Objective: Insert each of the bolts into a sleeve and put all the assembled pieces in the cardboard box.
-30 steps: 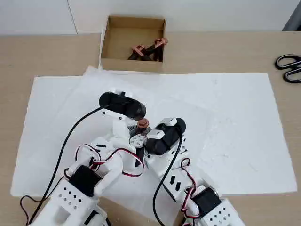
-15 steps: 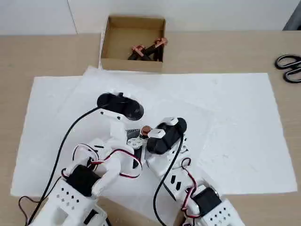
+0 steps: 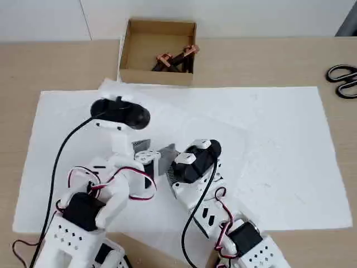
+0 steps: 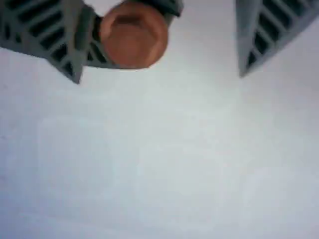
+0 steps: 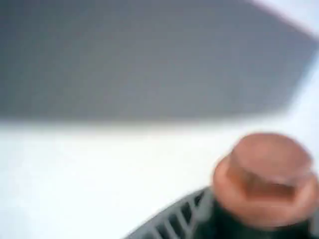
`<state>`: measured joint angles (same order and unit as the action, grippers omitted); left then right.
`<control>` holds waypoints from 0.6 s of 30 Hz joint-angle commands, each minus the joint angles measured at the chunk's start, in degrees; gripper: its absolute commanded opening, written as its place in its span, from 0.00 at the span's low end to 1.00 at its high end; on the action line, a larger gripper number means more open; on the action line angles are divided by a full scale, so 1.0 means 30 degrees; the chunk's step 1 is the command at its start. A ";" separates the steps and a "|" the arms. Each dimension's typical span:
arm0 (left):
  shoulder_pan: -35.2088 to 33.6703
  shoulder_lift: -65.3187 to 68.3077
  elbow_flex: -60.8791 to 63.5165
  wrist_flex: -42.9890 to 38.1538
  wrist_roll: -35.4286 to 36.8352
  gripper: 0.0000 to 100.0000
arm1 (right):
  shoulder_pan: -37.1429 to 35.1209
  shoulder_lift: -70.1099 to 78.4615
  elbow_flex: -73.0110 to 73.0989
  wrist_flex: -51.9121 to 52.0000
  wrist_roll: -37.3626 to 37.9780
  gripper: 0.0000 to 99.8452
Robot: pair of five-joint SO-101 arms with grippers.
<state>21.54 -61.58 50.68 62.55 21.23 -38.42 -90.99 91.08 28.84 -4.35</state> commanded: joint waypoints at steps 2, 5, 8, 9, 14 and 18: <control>-0.1875 -0.0205 -0.0952 0.1172 -0.0293 0.20 | 0.1451 -0.0220 -0.0850 -0.0366 -0.0059 0.01; -0.3341 -0.0205 -0.0952 0.2579 -0.1289 0.20 | 0.2857 -0.0190 -0.1788 -0.0249 -0.0059 0.01; -0.4747 -0.0205 -0.0982 0.3868 -0.3927 0.20 | 0.3560 0.0484 -0.3341 0.0571 0.0176 0.00; -0.5158 -0.0205 -0.1158 0.4278 -0.4601 0.20 | 0.3648 0.1099 -0.4249 0.1158 0.0469 0.00; -0.7121 -0.0205 -0.2593 0.5597 -0.6095 0.20 | 0.4557 0.6227 -1.0549 0.2388 0.0733 0.00; -0.8527 -0.0205 -0.3355 0.5656 -0.6154 0.20 | 0.5436 1.2176 -1.5736 0.1333 0.0733 0.00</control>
<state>-1.67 -61.67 44.09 79.25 3.74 -24.09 -66.29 58.02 35.52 -2.86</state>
